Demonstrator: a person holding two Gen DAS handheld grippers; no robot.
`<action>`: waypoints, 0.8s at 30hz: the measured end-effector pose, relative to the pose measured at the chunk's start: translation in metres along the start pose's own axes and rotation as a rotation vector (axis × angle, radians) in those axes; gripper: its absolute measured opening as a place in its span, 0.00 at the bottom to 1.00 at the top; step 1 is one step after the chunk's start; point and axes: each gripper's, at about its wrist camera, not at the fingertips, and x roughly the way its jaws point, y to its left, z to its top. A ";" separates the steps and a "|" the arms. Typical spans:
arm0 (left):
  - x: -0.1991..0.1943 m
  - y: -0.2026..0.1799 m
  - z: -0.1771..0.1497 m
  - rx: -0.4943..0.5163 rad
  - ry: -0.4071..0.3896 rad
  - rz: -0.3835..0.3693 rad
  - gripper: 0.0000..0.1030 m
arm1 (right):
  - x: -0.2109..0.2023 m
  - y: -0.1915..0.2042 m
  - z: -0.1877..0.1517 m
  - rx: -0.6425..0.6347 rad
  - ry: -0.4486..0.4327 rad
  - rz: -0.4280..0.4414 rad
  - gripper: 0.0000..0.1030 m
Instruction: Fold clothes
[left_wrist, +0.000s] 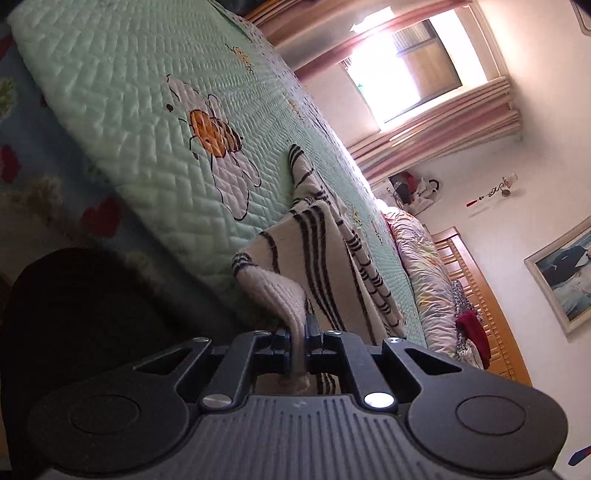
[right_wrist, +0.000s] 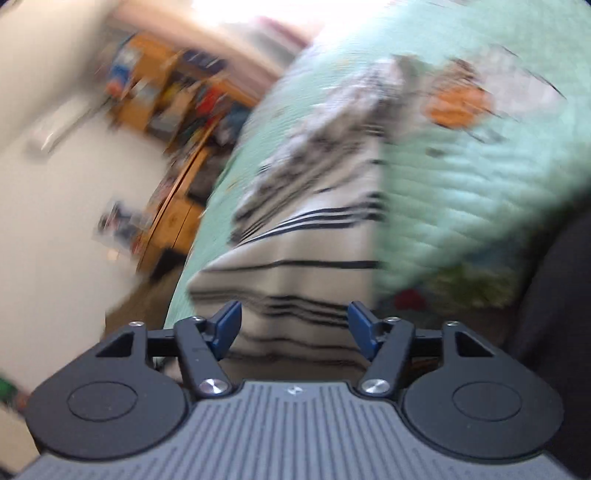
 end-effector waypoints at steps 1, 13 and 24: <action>0.002 0.002 -0.001 0.001 0.006 0.007 0.06 | 0.005 -0.008 0.000 0.034 0.012 -0.010 0.69; 0.025 0.012 -0.009 0.040 0.053 0.063 0.07 | 0.080 -0.041 -0.012 0.035 0.250 -0.068 0.75; 0.029 0.003 -0.013 0.100 0.057 0.090 0.07 | 0.139 -0.039 -0.028 -0.232 0.368 -0.038 0.50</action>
